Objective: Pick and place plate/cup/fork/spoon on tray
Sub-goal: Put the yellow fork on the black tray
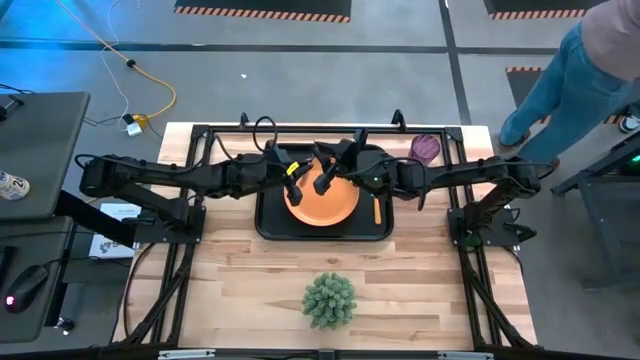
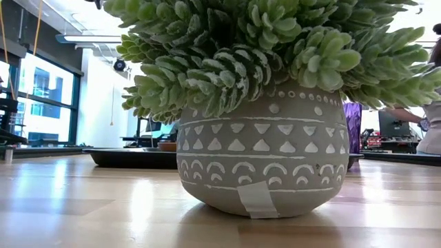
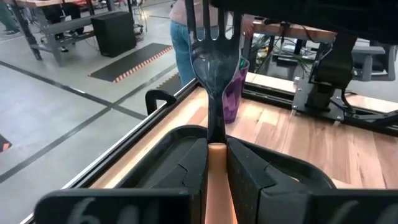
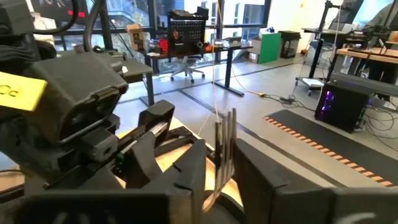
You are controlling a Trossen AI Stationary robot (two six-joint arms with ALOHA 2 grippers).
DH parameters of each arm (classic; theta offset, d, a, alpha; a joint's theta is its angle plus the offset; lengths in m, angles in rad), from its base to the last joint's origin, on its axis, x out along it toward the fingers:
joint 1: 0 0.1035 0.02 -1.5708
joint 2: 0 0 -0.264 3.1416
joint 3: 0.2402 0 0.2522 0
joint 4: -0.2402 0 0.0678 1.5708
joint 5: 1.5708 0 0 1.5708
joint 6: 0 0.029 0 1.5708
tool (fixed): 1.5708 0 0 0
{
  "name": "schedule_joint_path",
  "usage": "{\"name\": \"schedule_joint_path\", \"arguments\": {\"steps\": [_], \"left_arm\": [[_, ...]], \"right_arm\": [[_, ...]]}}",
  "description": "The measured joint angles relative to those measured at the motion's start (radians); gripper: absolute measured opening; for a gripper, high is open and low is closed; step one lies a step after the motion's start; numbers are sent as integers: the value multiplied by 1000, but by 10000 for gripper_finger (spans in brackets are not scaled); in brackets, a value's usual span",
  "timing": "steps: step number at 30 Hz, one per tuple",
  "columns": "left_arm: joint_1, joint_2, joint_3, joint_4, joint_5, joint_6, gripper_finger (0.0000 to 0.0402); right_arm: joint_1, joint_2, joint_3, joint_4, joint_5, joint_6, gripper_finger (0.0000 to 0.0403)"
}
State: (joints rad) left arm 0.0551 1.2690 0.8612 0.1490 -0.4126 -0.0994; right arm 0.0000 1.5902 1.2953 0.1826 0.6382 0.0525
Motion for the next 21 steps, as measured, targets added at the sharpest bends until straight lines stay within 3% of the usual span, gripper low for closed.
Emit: {"name": "schedule_joint_path", "arguments": {"steps": [5, 21], "left_arm": [[0, 0, 0, 4, 0, 3, 33], [-1, -1, 0, 5, 11, 21, 42]], "right_arm": [[-2, 0, 0, -3, 12, -8, 8], [-2, 0, 0, -5, 15, -12, 1]]}}
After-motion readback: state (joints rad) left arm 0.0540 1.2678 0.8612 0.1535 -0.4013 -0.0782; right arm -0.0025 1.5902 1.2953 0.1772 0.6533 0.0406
